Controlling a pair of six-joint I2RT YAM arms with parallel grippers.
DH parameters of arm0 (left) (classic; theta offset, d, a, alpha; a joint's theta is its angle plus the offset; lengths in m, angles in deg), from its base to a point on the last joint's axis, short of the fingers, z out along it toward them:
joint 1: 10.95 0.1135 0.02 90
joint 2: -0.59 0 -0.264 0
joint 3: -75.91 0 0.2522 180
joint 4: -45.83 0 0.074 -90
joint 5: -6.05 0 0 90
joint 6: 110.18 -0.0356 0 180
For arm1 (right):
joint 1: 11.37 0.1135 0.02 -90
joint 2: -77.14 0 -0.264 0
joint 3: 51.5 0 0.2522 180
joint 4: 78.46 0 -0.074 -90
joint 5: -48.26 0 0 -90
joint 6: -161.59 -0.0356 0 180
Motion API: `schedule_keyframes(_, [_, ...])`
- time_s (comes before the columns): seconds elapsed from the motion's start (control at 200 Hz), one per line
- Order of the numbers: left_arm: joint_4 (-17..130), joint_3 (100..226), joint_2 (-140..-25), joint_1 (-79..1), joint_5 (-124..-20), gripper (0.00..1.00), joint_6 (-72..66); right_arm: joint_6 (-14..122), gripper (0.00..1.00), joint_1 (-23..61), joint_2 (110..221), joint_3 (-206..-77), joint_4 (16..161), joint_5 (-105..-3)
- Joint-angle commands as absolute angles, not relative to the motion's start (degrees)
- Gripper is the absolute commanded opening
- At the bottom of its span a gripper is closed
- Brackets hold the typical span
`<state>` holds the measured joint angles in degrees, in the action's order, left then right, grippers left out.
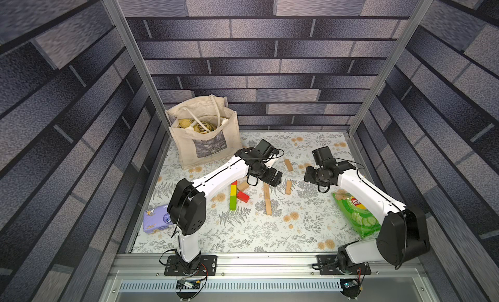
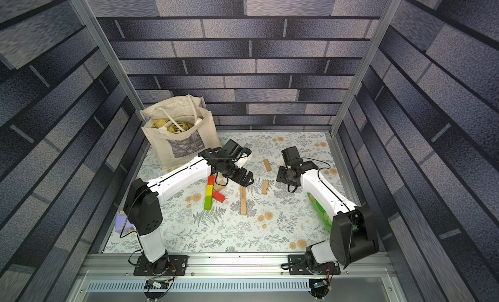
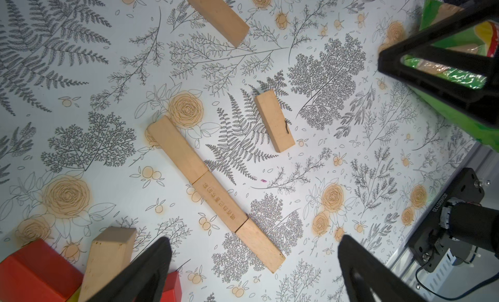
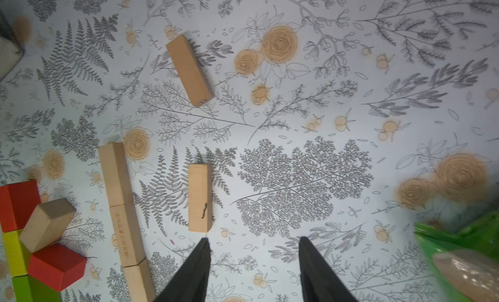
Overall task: Assemble the letter k with building blocks
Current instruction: Assemble the building block at the center of the board.
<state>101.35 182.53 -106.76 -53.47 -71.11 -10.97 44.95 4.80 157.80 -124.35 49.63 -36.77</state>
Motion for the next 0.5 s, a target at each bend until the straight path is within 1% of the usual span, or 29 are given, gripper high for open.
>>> schedule_keyframes(0.0, [100.75,187.16,-111.56,-55.78,-75.55,0.95,-5.85,49.38,0.55,1.18,156.19,-118.99,49.05,-41.19])
schedule_keyframes(0.075, [100.67,190.37,-115.27,-56.89,-76.26,0.92,-4.01,49.91,0.55,-0.63,153.87,-115.48,51.42,-46.25])
schedule_keyframes(0.19, [101.51,195.34,-120.49,-58.09,-78.45,0.89,-2.82,49.64,0.63,-1.79,149.00,-110.36,53.12,-52.44])
schedule_keyframes(0.23, [102.39,197.19,-122.26,-58.23,-78.74,0.85,-2.30,49.49,0.66,-1.76,147.23,-109.06,53.29,-54.33])
schedule_keyframes(0.265, [103.20,198.93,-123.92,-58.41,-79.01,0.84,-1.80,49.21,0.70,-1.79,145.64,-107.88,53.53,-56.01])
schedule_keyframes(0.301, [104.10,200.53,-125.42,-58.69,-79.23,0.83,-1.48,49.02,0.76,-1.84,143.97,-106.84,53.55,-57.54])
schedule_keyframes(0.381, [106.12,204.39,-128.36,-59.39,-80.11,0.81,-1.16,48.85,0.95,-1.87,139.89,-105.01,52.60,-59.40])
schedule_keyframes(0.401, [106.52,205.30,-129.04,-59.62,-80.20,0.81,-1.11,48.83,0.99,-1.87,138.98,-104.72,52.12,-59.85])
schedule_keyframes(0.446, [107.50,207.22,-130.37,-60.13,-80.79,0.79,-0.79,48.76,1.00,-1.88,136.40,-103.59,51.60,-61.51])
schedule_keyframes(0.496, [108.94,209.16,-131.86,-60.55,-81.94,0.76,0.50,48.08,1.00,-1.86,133.80,-102.22,51.57,-64.03])
